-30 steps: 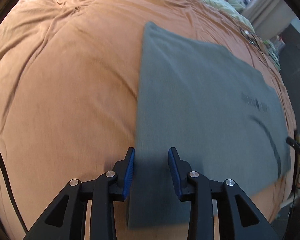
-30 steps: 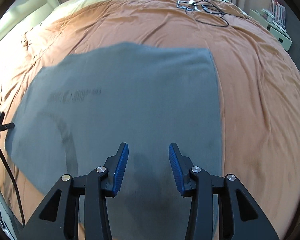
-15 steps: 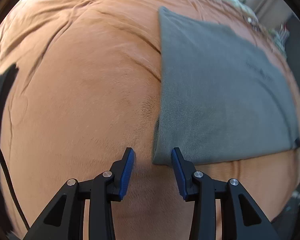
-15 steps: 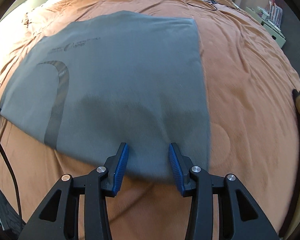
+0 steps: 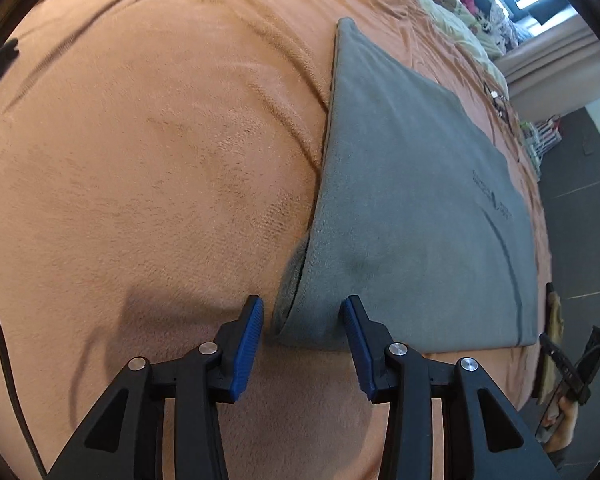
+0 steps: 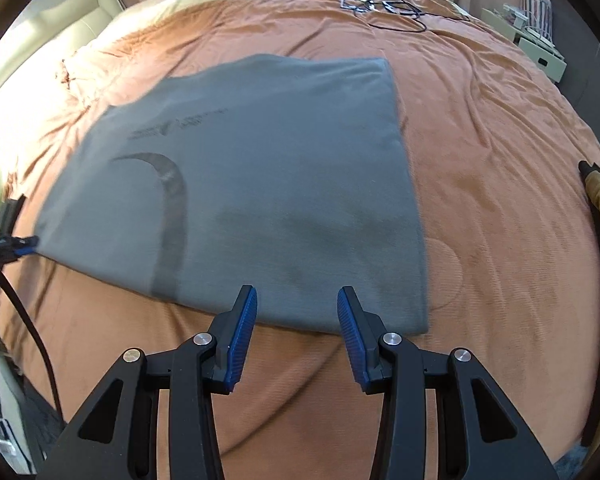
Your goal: Fold small clothes
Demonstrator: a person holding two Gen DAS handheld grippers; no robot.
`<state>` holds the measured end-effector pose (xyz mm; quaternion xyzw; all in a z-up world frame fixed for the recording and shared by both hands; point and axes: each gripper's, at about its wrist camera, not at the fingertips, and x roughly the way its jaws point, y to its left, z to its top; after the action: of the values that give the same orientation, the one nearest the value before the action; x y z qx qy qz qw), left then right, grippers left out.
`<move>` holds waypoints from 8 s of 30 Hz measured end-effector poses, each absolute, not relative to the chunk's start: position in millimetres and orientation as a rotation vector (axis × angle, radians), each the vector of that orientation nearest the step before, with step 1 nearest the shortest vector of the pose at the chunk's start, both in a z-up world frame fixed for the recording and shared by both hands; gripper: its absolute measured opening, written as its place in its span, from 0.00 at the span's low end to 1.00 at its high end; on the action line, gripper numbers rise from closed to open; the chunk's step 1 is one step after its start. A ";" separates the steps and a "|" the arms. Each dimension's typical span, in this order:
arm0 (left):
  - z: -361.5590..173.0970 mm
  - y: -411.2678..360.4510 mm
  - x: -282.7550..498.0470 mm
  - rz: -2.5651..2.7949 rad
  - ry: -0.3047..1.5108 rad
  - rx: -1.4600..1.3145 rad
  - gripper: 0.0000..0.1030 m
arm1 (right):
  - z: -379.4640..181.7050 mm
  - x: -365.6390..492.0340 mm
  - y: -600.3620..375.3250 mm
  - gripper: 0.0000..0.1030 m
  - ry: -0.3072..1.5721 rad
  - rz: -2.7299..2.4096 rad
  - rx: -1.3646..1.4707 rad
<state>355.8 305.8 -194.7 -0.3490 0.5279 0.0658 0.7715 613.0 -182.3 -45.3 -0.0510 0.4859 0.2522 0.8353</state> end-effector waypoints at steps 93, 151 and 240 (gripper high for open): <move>-12.2 12.8 539.8 -0.537 0.874 -0.455 0.04 | -87.5 629.3 -199.4 0.03 1.032 0.704 0.275; -182.3 70.2 471.8 -0.168 1.286 -0.493 0.34 | -81.6 692.7 -255.3 0.04 1.078 0.635 0.053; -181.9 117.0 644.3 -0.105 1.166 -0.418 0.46 | -112.9 857.9 -191.3 0.63 1.079 0.567 -0.177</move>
<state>644.3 117.0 -181.9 -0.1956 0.5463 -0.0493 0.8130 857.9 -191.3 -112.9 -0.0829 0.5061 0.2658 0.8163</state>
